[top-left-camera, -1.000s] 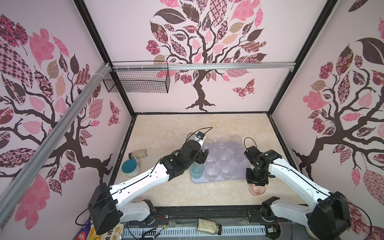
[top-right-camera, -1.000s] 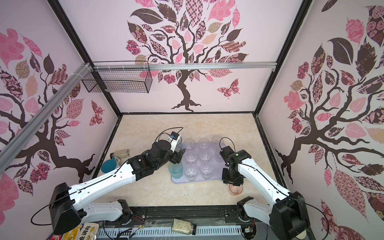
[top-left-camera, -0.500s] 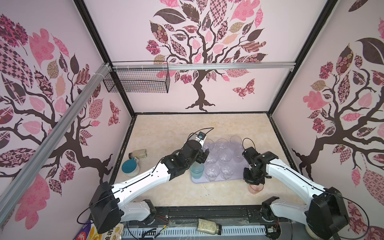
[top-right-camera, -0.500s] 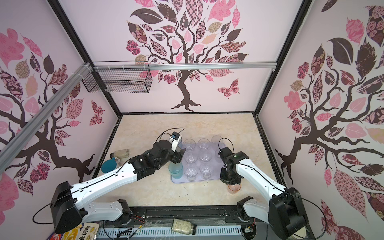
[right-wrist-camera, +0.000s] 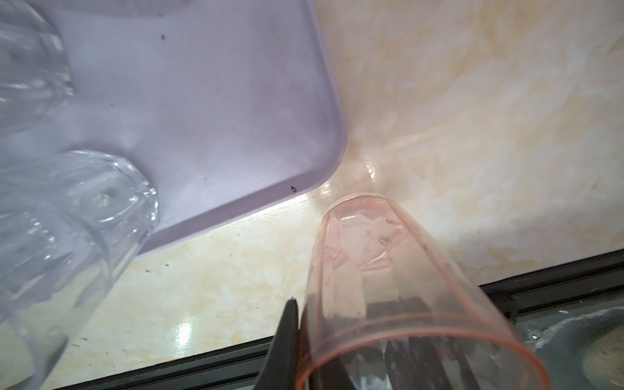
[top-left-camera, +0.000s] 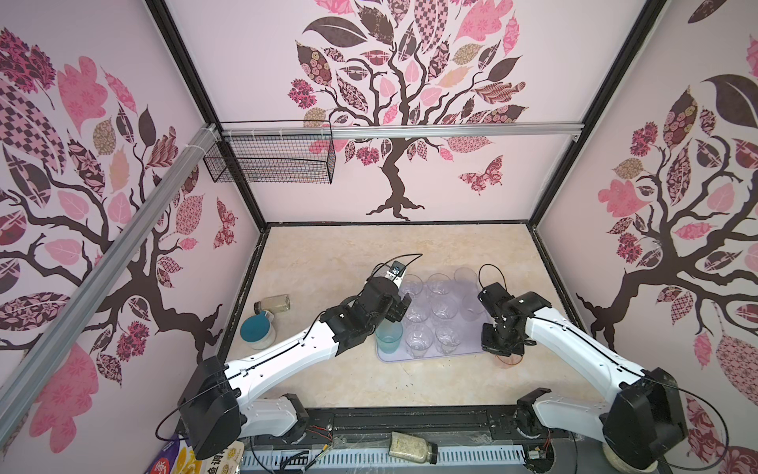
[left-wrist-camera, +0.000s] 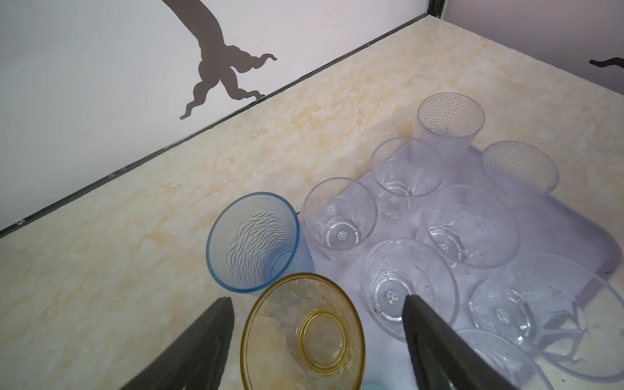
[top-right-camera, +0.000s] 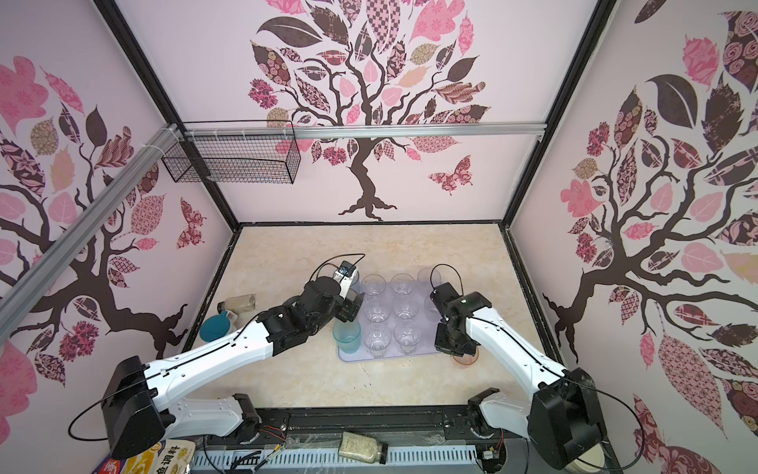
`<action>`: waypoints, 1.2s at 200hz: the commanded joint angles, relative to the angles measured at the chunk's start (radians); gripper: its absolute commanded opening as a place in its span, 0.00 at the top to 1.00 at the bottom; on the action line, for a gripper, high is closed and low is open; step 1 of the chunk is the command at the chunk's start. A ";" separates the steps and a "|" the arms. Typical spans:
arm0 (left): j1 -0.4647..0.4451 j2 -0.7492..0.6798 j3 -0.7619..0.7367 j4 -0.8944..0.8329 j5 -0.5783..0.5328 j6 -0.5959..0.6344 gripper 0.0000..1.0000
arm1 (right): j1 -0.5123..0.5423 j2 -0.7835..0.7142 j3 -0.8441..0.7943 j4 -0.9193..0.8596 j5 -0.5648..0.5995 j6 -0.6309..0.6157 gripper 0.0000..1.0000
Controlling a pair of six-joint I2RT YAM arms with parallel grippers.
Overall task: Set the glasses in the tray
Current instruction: 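Grasp the pink glass with the right gripper and lift it, then carry the pink glass onto the tray's near corner with the right gripper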
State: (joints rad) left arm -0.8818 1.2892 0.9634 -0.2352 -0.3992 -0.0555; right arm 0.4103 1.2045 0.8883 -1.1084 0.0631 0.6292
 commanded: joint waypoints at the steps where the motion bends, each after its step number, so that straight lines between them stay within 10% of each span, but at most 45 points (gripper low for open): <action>1: 0.022 -0.014 -0.016 0.015 -0.015 0.016 0.18 | 0.005 -0.006 0.093 -0.076 0.053 -0.014 0.94; 240: 0.134 -0.101 -0.101 -0.058 -0.075 -0.058 0.17 | 0.007 0.248 0.029 0.295 -0.097 -0.080 0.94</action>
State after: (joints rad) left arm -0.7521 1.1824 0.8768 -0.2935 -0.4675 -0.0982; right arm 0.4114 1.4261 0.9302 -0.8227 -0.0456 0.5575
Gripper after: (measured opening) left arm 0.833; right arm 0.081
